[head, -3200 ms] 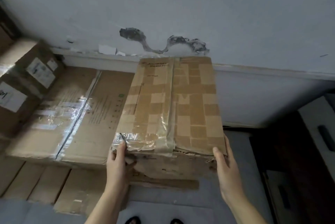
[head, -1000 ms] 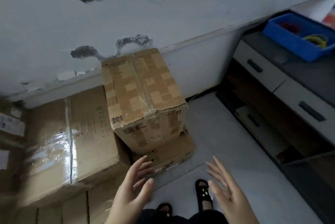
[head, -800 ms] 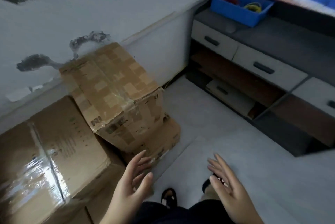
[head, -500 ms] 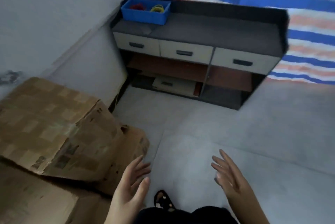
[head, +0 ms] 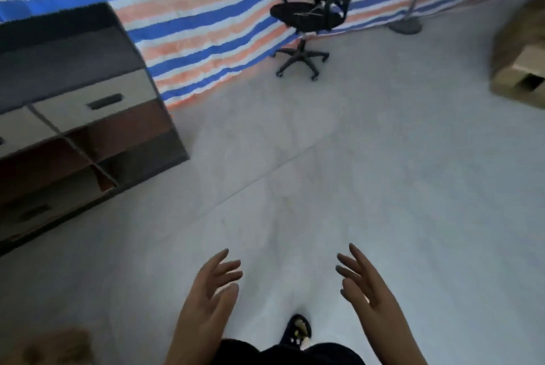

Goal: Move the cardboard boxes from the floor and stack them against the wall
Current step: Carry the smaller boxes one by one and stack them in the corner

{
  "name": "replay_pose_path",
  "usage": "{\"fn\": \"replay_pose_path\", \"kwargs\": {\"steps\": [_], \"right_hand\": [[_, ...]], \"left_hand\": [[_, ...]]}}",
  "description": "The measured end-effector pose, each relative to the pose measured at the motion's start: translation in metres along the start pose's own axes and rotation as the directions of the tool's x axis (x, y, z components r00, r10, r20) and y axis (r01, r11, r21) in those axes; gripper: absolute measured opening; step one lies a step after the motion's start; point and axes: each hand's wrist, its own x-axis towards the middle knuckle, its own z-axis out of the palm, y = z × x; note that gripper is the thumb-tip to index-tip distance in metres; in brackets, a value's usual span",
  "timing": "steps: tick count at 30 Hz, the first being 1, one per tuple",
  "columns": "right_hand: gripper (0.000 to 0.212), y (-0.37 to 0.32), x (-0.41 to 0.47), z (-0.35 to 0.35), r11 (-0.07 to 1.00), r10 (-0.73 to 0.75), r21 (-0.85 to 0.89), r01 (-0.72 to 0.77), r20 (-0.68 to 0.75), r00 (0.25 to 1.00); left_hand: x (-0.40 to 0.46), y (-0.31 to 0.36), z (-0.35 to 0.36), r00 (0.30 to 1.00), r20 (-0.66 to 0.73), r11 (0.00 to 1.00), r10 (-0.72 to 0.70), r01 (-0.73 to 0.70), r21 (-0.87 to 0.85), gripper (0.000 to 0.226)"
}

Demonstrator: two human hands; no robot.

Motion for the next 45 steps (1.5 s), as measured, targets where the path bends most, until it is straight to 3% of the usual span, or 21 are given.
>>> {"fn": "replay_pose_path", "kwargs": {"steps": [4,7,10,14,25,31,34,36,38,39,42,45], "right_hand": [[0.051,0.013,-0.003,-0.066,0.997,0.057,0.071,-0.043,-0.213,0.975],[0.059,0.020,0.001,-0.101,0.989,0.112,0.129,-0.071,-0.348,0.931],[0.066,0.022,0.014,-0.123,0.979,0.155,0.187,-0.079,-0.434,0.887],[0.056,0.021,0.053,-0.157,0.966,0.195,0.247,-0.076,-0.506,0.840],[0.064,-0.028,0.246,-0.259,0.963,0.171,0.270,0.017,-0.657,0.734],[0.062,-0.041,0.322,-0.319,0.951,0.214,0.310,0.013,-0.685,0.696],[0.042,-0.038,0.357,-0.359,0.927,0.246,0.372,0.045,-0.694,0.677],[0.046,-0.038,0.383,-0.391,0.916,0.263,0.399,0.044,-0.681,0.683],[0.037,-0.039,0.412,-0.430,0.909,0.277,0.415,0.047,-0.683,0.676],[0.034,-0.037,0.427,-0.453,0.914,0.268,0.403,0.051,-0.692,0.670],[0.041,-0.037,0.466,-0.529,0.939,0.233,0.342,0.042,-0.718,0.656],[0.056,-0.049,0.509,-0.604,0.962,0.191,0.272,0.018,-0.720,0.667]], "left_hand": [[0.026,0.008,0.071,0.980,0.196,0.998,0.013,-0.023,0.052,0.039],[0.054,0.015,0.119,0.945,0.326,0.994,0.008,-0.043,0.101,0.043],[0.079,0.023,0.156,0.906,0.423,0.989,0.006,-0.068,0.132,0.053],[0.126,0.035,0.218,0.840,0.543,0.983,-0.007,-0.093,0.157,0.040],[0.320,0.090,0.401,0.730,0.682,0.975,0.043,-0.179,0.130,0.046],[0.393,0.092,0.498,0.663,0.746,0.967,-0.054,-0.150,0.204,0.046],[0.425,0.089,0.551,0.659,0.747,0.967,-0.083,-0.128,0.220,0.049],[0.446,0.086,0.592,0.642,0.761,0.969,-0.094,-0.117,0.218,0.054],[0.463,0.087,0.639,0.651,0.754,0.966,-0.087,-0.128,0.223,0.071],[0.470,0.089,0.665,0.657,0.750,0.968,-0.078,-0.130,0.215,0.068],[0.481,0.095,0.743,0.650,0.757,0.969,-0.070,-0.135,0.205,0.047],[0.500,0.108,0.823,0.674,0.736,0.974,-0.059,-0.124,0.192,0.054]]}}
